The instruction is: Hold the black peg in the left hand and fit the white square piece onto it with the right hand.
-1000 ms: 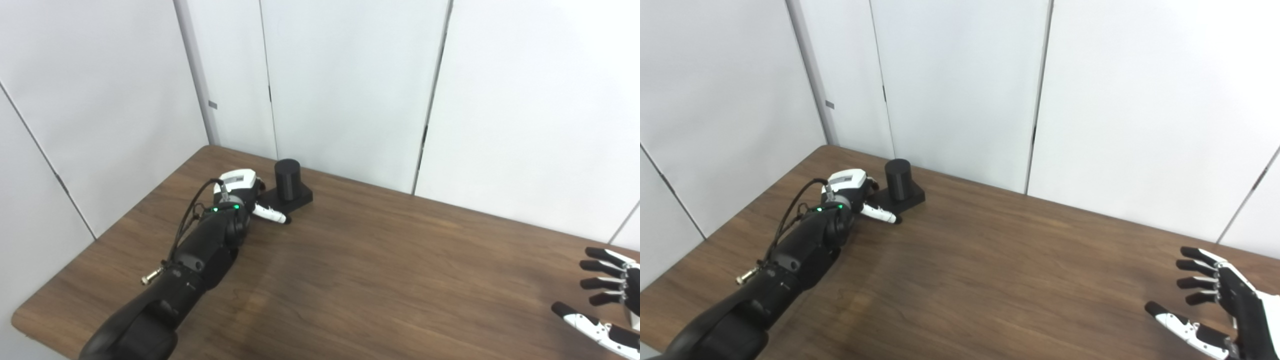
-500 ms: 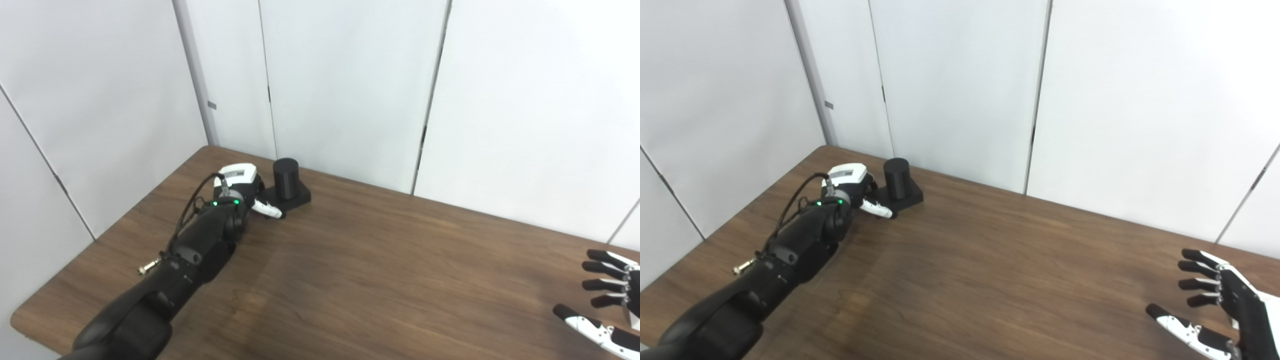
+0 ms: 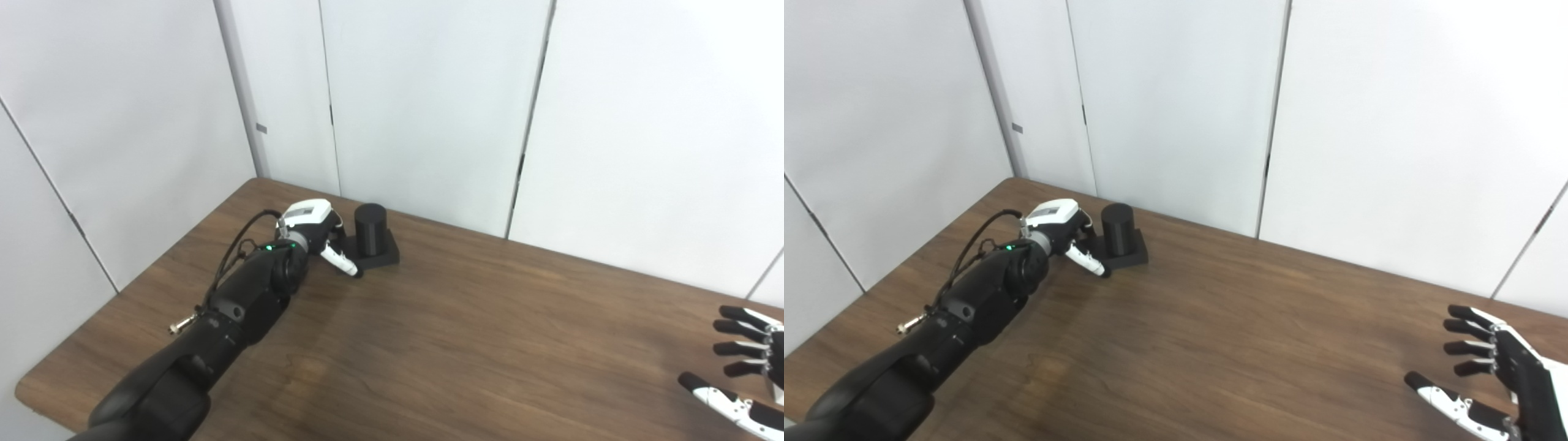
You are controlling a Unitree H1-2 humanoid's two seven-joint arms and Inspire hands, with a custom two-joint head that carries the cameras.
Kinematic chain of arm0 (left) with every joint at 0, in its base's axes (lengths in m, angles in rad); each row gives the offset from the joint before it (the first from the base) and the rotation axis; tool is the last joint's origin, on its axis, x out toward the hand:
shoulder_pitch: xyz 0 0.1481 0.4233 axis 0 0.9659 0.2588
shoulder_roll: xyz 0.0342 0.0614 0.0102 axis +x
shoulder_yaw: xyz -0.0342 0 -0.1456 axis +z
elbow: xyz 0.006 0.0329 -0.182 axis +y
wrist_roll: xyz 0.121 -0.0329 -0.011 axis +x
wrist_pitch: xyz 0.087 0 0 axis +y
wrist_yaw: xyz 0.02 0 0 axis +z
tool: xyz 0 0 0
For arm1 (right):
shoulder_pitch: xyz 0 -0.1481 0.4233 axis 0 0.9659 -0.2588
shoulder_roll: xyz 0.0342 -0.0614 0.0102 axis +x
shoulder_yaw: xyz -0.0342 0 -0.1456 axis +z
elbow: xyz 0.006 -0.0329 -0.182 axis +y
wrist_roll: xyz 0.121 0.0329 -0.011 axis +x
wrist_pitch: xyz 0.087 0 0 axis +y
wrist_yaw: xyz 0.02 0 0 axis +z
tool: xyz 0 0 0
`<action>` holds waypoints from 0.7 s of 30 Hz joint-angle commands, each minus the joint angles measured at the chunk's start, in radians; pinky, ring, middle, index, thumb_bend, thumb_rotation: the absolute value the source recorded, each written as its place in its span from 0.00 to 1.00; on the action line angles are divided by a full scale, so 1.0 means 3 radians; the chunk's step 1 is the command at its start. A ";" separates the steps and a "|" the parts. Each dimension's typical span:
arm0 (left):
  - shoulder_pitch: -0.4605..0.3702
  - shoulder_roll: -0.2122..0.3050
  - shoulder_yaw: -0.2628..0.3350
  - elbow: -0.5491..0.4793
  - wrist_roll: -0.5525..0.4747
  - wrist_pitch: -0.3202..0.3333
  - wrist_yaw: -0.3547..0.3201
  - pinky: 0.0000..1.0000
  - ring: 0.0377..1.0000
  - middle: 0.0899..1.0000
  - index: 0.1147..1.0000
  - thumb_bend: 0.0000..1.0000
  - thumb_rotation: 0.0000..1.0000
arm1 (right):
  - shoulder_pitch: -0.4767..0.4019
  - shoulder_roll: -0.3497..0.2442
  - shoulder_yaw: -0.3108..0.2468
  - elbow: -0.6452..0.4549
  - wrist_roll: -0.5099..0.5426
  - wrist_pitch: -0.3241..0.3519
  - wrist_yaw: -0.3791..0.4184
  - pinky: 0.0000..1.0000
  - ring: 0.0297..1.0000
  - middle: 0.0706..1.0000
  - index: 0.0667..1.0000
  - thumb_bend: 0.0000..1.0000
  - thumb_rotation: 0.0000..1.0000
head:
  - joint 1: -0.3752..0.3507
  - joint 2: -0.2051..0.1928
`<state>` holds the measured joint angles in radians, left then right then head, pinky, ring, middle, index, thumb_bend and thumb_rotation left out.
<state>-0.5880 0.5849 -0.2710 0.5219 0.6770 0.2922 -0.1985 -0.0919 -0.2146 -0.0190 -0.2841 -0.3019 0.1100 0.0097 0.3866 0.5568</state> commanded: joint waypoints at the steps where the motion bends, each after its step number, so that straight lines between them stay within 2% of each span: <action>1: 0.0032 0.0014 -0.0001 -0.0096 -0.0151 -0.0205 -0.0057 0.70 0.85 0.79 0.42 0.52 0.06 | -0.0128 -0.0028 -0.0028 -0.0046 -0.0005 -0.0077 -0.0027 0.51 0.61 0.70 0.73 0.53 0.00 | -0.0004 0.0003; 4: 0.0119 0.0003 0.0036 -0.0171 -0.0248 -0.0372 -0.0044 0.75 0.88 0.80 0.42 0.52 0.06 | -0.0130 -0.0025 -0.0026 -0.0047 -0.0015 -0.0062 -0.0027 0.51 0.62 0.70 0.73 0.54 0.00 | -0.0035 0.0010; 8: 0.0250 0.0002 0.0003 -0.0322 -0.0285 -0.0639 -0.0018 0.73 0.86 0.80 0.42 0.52 0.06 | -0.0133 -0.0015 -0.0024 -0.0050 -0.0054 -0.0029 -0.0041 0.51 0.61 0.70 0.73 0.54 0.00 | -0.0083 0.0027; 11: 0.0318 -0.0013 -0.0046 -0.0460 -0.0274 -0.0695 -0.0062 0.74 0.85 0.80 0.42 0.52 0.06 | -0.0140 -0.0008 -0.0014 -0.0037 -0.0142 -0.0050 -0.0083 0.50 0.59 0.68 0.72 0.56 0.00 | -0.0102 0.0034; 16: 0.0380 -0.0064 -0.0192 -0.0632 -0.0211 -0.0840 -0.0064 0.69 0.81 0.79 0.42 0.52 0.07 | -0.0157 -0.0016 -0.0013 0.0038 -0.0184 -0.0148 -0.0113 0.48 0.56 0.65 0.70 0.58 0.00 | -0.0193 0.0081; 21: 0.0427 -0.0139 -0.0297 -0.0832 -0.0210 -0.0868 -0.0144 0.71 0.83 0.79 0.42 0.52 0.07 | -0.0168 -0.0035 -0.0020 0.0135 -0.0084 -0.0210 -0.0089 0.51 0.60 0.69 0.73 0.56 0.00 | -0.0327 0.0135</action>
<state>-0.4657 0.5678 -0.3333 0.2991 0.6271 0.0683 -0.1999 -0.1050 -0.2145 -0.0171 -0.2282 -0.3364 0.1008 -0.0057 0.2915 0.5952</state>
